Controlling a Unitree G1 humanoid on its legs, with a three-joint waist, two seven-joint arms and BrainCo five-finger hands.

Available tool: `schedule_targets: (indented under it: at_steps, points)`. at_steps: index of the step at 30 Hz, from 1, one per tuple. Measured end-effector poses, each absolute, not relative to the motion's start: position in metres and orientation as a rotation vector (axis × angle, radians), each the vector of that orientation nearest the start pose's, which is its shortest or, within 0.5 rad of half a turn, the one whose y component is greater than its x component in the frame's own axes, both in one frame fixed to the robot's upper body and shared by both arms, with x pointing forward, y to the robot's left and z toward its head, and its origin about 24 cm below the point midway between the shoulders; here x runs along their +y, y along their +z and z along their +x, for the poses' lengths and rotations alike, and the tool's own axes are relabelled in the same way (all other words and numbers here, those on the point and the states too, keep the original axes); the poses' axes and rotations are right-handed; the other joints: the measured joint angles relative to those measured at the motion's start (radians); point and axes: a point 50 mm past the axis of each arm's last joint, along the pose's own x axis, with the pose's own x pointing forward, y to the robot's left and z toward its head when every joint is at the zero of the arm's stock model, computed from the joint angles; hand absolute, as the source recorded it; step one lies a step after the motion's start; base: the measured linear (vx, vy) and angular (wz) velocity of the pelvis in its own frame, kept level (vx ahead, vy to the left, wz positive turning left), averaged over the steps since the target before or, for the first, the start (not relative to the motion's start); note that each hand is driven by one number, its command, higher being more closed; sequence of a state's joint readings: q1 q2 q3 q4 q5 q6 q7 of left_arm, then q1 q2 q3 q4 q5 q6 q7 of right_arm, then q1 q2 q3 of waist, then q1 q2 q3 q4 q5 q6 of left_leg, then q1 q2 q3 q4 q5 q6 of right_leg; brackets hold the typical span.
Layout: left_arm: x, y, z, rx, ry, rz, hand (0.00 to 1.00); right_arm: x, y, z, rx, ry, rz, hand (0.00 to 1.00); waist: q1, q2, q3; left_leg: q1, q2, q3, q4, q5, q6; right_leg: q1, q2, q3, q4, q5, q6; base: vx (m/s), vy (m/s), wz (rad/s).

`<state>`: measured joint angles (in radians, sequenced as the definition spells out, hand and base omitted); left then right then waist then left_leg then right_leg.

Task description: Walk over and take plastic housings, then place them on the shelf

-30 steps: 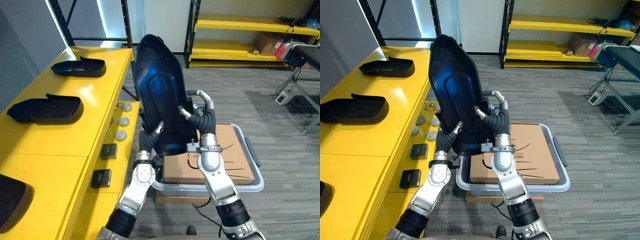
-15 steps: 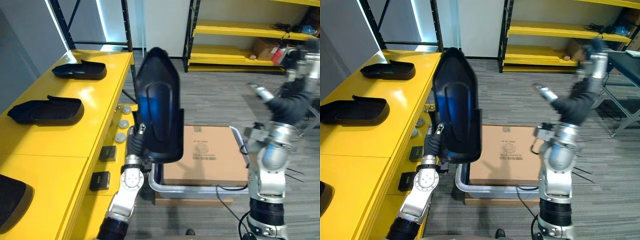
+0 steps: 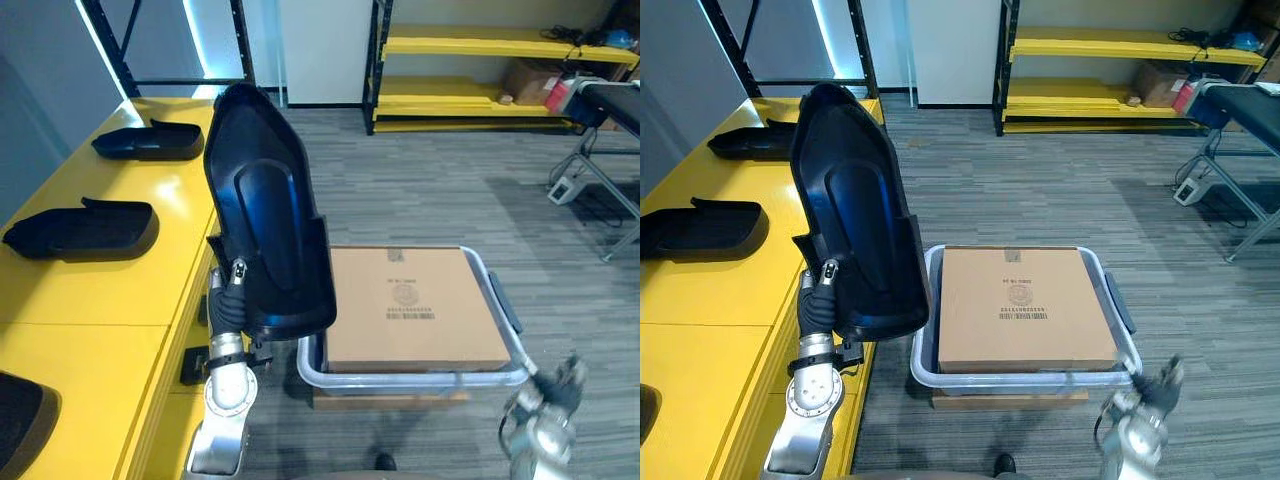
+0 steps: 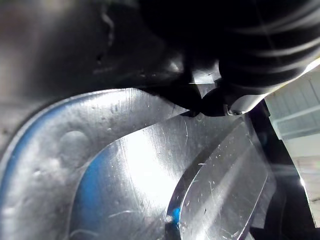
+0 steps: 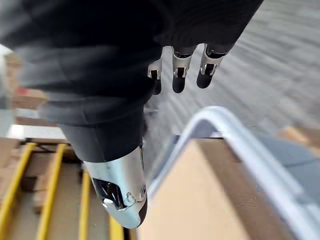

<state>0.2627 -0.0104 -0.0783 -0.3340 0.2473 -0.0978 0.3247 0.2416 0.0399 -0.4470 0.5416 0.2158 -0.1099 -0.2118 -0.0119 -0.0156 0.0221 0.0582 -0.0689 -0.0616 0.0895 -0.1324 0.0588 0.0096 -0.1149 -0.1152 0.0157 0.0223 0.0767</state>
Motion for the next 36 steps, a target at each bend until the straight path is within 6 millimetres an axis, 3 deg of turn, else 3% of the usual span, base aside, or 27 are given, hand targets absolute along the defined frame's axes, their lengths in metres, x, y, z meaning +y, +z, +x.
schedule_targets:
  at_steps: [5, 9, 12, 13, 14, 15, 17, 20, 22, 25, 27, 28, 29, 30, 31, 34, 36]
  points:
    - [0.159, 0.077, 0.19, -0.216, 0.316, 0.187, 1.0, -0.208, -0.134, 0.096, 0.816, -0.609, 0.251, 0.0, 0.033, -0.006, 0.005, -0.016, -0.01, -0.095, 0.023, -0.017, -0.018, 0.008, -0.023, -0.098, 0.074, -0.057, 0.002, -0.04, -0.034, 0.53]
    - [0.156, 0.084, 0.189, -0.249, 0.31, 0.15, 1.0, -0.198, -0.139, 0.097, 0.856, -0.559, 0.235, 0.0, 0.059, -0.014, 0.027, -0.085, -0.053, -0.242, 0.107, -0.013, -0.024, 0.014, -0.069, -0.255, 0.15, -0.116, 0.008, 0.02, -0.011, 1.29]
    - [0.15, 0.093, 0.191, -0.293, 0.286, 0.117, 1.0, -0.19, -0.141, 0.105, 0.866, -0.519, 0.221, 0.0, 0.086, -0.019, 0.055, -0.152, -0.093, -0.311, 0.16, -0.001, -0.054, 0.022, -0.119, -0.408, 0.203, -0.154, 0.018, 0.02, 0.011, 1.6]
    - [0.149, 0.097, 0.19, -0.309, 0.286, 0.105, 1.0, -0.189, -0.14, 0.109, 0.855, -0.519, 0.211, 0.0, 0.086, -0.021, 0.062, -0.188, -0.08, -0.266, 0.168, -0.029, -0.055, 0.023, -0.135, -0.459, 0.221, -0.158, 0.019, -0.07, 0.064, 1.39]
    - [0.148, 0.101, 0.191, -0.329, 0.279, 0.099, 1.0, -0.189, -0.138, 0.115, 0.845, -0.511, 0.203, 0.0, 0.083, -0.017, 0.081, -0.225, -0.015, -0.11, 0.194, -0.065, -0.054, 0.042, -0.149, -0.518, 0.239, -0.159, 0.019, -0.09, 0.079, 1.4]
    - [0.146, 0.102, 0.193, -0.338, 0.268, 0.094, 1.0, -0.19, -0.138, 0.114, 0.85, -0.522, 0.195, 0.0, 0.08, -0.013, 0.089, -0.238, 0.023, -0.027, 0.206, -0.066, -0.055, 0.052, -0.155, -0.547, 0.251, -0.16, 0.02, -0.06, 0.099, 1.41]
    - [0.138, 0.105, 0.193, -0.353, 0.235, 0.075, 1.0, -0.197, -0.141, 0.099, 0.885, -0.566, 0.166, 0.0, 0.077, -0.019, 0.091, -0.267, 0.11, 0.213, 0.248, -0.065, -0.052, 0.089, -0.198, -0.641, 0.287, -0.185, 0.049, 0.02, 0.109, 1.19]
    - [0.132, 0.11, 0.196, -0.385, 0.208, 0.056, 1.0, -0.21, -0.142, 0.082, 0.916, -0.616, 0.115, 0.0, 0.072, -0.026, 0.089, -0.283, 0.19, 0.461, 0.315, -0.097, -0.02, 0.136, -0.236, -0.751, 0.285, -0.184, 0.066, 0.13, 0.148, 0.97]
    - [0.129, 0.114, 0.199, -0.403, 0.193, 0.041, 1.0, -0.216, -0.142, 0.074, 0.933, -0.629, 0.091, 0.0, 0.079, -0.033, 0.083, -0.299, 0.155, 0.424, 0.336, -0.098, -0.013, 0.145, -0.257, -0.789, 0.284, -0.18, 0.066, 0.17, 0.185, 0.7]
    - [0.125, 0.117, 0.202, -0.417, 0.171, 0.023, 1.0, -0.219, -0.145, 0.058, 0.984, -0.647, 0.064, 0.0, 0.077, -0.05, 0.072, -0.292, 0.084, 0.36, 0.323, -0.097, 0.011, 0.182, -0.308, -0.824, 0.333, -0.162, 0.036, 0.18, 0.145, 0.79]
    - [0.123, 0.115, 0.202, -0.409, 0.165, 0.014, 1.0, -0.22, -0.147, 0.048, 1.026, -0.643, 0.038, 0.0, 0.077, -0.048, 0.072, -0.248, 0.057, 0.317, 0.302, -0.099, 0.02, 0.173, -0.363, -0.776, 0.48, -0.13, -0.055, 0.17, 0.118, 0.77]
    - [0.122, 0.113, 0.204, -0.402, 0.155, 0.016, 1.0, -0.217, -0.148, 0.045, 1.053, -0.628, 0.031, 0.0, 0.074, -0.038, 0.075, -0.217, 0.055, 0.275, 0.284, -0.101, 0.024, 0.132, -0.37, -0.652, 0.604, -0.122, -0.147, 0.13, 0.045, 0.87]
    - [0.118, 0.113, 0.206, -0.402, 0.137, 0.016, 1.0, -0.209, -0.15, 0.046, 1.062, -0.595, 0.04, 0.0, 0.061, -0.032, 0.075, -0.193, 0.058, 0.227, 0.27, -0.1, 0.024, 0.063, -0.314, -0.469, 0.717, -0.198, -0.135, 0.13, 0.024, 0.91]
    - [0.116, 0.113, 0.206, -0.402, 0.131, 0.014, 1.0, -0.205, -0.15, 0.049, 1.059, -0.57, 0.042, 0.0, 0.054, -0.033, 0.072, -0.181, 0.059, 0.208, 0.261, -0.1, 0.023, 0.024, -0.275, -0.378, 0.755, -0.231, -0.115, 0.1, -0.002, 0.9]
    - [0.111, 0.113, 0.207, -0.407, 0.109, 0.009, 1.0, -0.198, -0.15, 0.054, 1.05, -0.531, 0.044, 0.0, 0.053, -0.037, 0.067, -0.153, 0.059, 0.188, 0.235, -0.092, 0.018, -0.041, -0.201, -0.233, 0.789, -0.286, -0.091, 0.11, -0.023, 0.64]
    - [0.096, 0.11, 0.214, -0.402, 0.043, 0.004, 1.0, -0.2, -0.143, 0.075, 0.967, -0.453, 0.022, 0.0, 0.043, -0.026, 0.056, -0.118, 0.047, 0.108, 0.209, -0.071, 0.002, -0.159, -0.078, -0.064, 0.723, -0.36, -0.072, 0.09, -0.104, 0.91]
    - [0.092, 0.104, 0.216, -0.382, 0.026, 0.005, 1.0, -0.194, -0.138, 0.092, 0.912, -0.415, 0.024, 0.0, 0.019, -0.015, 0.045, -0.124, 0.045, 0.041, 0.211, -0.061, -0.013, -0.193, -0.019, 0.013, 0.631, -0.365, -0.052, 0.04, -0.198, 1.24]
